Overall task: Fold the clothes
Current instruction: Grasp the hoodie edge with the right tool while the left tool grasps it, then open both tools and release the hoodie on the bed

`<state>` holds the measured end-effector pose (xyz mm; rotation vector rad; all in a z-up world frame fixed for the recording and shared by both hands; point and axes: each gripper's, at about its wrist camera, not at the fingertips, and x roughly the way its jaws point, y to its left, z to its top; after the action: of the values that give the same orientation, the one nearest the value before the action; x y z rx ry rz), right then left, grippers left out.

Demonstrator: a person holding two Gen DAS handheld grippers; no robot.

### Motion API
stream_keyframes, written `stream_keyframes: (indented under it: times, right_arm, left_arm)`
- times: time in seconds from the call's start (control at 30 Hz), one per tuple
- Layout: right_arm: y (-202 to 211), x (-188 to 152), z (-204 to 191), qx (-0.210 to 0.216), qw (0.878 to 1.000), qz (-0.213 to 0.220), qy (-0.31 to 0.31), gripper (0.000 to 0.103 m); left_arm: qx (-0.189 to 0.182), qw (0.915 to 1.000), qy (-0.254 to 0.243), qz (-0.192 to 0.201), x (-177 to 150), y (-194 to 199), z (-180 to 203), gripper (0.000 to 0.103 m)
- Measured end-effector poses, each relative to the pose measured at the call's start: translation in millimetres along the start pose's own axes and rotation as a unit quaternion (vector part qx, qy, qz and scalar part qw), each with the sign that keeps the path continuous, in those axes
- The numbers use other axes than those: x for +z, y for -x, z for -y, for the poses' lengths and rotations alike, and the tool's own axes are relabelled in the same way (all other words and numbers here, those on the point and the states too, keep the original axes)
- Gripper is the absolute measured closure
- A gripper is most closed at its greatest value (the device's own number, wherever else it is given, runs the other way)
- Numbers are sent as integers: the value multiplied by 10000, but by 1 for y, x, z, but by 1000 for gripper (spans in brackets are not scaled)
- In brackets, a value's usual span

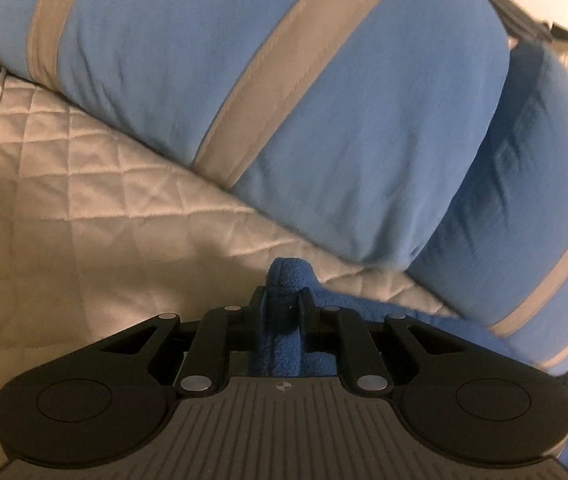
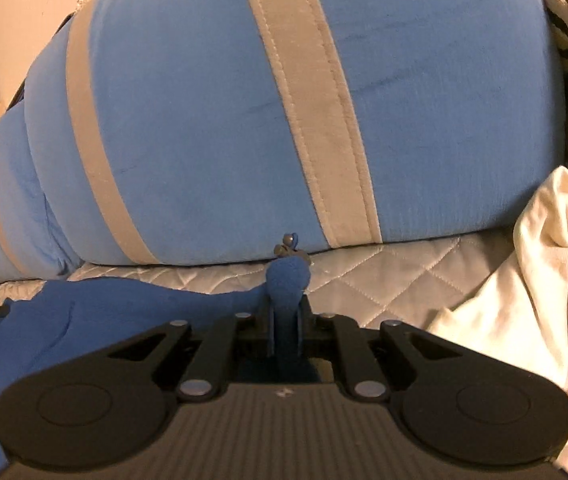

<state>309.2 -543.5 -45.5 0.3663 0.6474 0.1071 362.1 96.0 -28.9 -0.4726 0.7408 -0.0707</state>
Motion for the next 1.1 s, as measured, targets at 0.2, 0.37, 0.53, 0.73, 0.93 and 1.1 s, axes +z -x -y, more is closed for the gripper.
stream_keyframes:
  times: [0.2,0.37,0.53,0.73,0.93,1.1]
  right_arm:
    - [11,11,-5,10,9991,412,55,92]
    - [-5,12,-6,-369,9992,139,54,62]
    - [9,11,-3,-652,9978,112,-22,16]
    - [64,9,-6,-847,9962,202,81,6]
    - [137,-20,-33,-1065,9917,356,622,0]
    - [173,-55,-65,-1135,9878,230,1040,0]
  left_arm:
    - [-411,9951,23,899,13,30,17,92]
    - [-7,9995,-37,312,13,-5,18,86]
    - [365,9988,299,-88,20,-7,6,71]
    - [150,9983,303,472,24,59,18,40]
    - [1,9960,-432,787,-25,129,43,36]
    - [23,9948,-695,745,-63,160,50,34]
